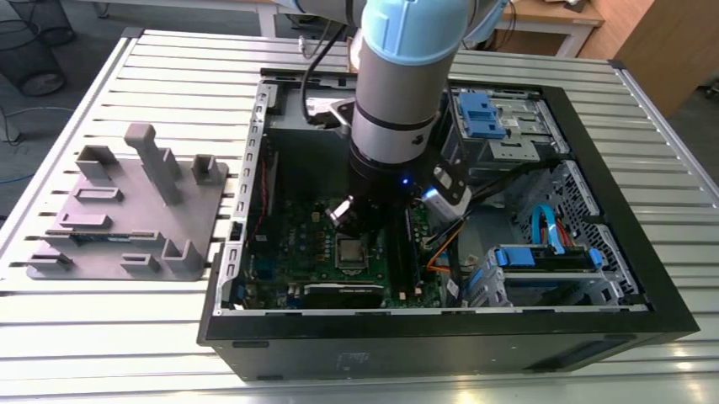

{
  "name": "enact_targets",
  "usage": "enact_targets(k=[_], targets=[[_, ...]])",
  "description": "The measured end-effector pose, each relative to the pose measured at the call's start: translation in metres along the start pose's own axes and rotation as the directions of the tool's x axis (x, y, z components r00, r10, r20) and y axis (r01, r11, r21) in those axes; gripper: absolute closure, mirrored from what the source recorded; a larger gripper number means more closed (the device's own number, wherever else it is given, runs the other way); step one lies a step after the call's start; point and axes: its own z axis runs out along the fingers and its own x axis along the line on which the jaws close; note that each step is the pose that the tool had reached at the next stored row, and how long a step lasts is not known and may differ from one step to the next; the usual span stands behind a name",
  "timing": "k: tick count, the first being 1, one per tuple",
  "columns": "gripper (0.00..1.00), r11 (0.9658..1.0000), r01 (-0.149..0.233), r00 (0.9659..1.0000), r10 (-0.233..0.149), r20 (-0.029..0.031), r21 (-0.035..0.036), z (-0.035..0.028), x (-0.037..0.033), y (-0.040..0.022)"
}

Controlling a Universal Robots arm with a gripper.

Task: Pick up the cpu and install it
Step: 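Install the first cpu locking lever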

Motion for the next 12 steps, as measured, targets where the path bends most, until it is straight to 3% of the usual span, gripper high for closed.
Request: enact_targets(k=[12], targets=[[0.89, 0.9995, -0.031, 0.9995, 0.031, -0.0050, 0.0036, 0.0000, -0.0073, -0.0058]])
